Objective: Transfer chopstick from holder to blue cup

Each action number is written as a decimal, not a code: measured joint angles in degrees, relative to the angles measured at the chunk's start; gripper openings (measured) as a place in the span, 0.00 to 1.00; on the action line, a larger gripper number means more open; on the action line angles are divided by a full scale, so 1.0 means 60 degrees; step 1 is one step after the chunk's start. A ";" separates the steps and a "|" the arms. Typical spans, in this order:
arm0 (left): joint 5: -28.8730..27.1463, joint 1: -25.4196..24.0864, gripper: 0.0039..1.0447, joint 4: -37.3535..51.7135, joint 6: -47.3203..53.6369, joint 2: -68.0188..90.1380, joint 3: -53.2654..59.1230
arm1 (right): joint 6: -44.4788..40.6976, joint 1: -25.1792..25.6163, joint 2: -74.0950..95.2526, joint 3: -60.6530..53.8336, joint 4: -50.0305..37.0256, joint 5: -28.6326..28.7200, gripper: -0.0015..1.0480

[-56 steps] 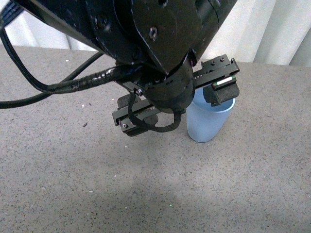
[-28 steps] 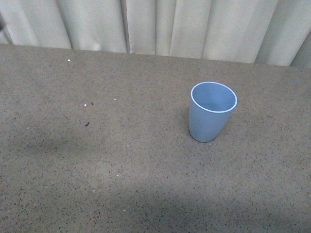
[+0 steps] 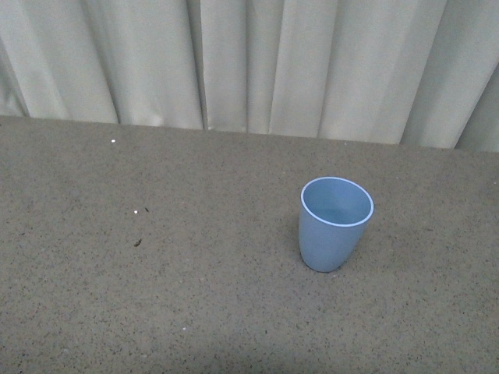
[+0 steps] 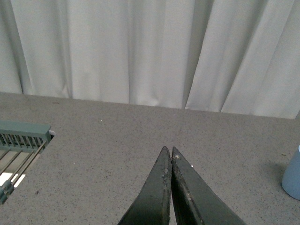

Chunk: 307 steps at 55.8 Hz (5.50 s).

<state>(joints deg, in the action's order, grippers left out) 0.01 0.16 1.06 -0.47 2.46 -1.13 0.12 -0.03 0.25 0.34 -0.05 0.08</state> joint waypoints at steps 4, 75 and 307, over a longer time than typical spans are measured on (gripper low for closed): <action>-0.0007 0.0000 0.03 -0.0138 0.0000 -0.0299 0.0000 | 0.0000 0.0000 0.0000 0.0000 0.0000 0.0007 0.91; -0.0004 0.0000 0.94 -0.0171 0.0029 -0.0379 0.0000 | -0.0171 0.3344 1.3712 0.5271 -0.5005 -0.1013 0.91; -0.0004 0.0000 0.94 -0.0171 0.0029 -0.0379 0.0000 | 0.3628 -0.3417 1.5930 0.5198 -0.9154 -0.2073 0.03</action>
<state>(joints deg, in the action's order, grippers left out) -0.01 0.16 0.03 -0.30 0.19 -1.13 21.89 -20.53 95.83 31.53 -54.98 -12.36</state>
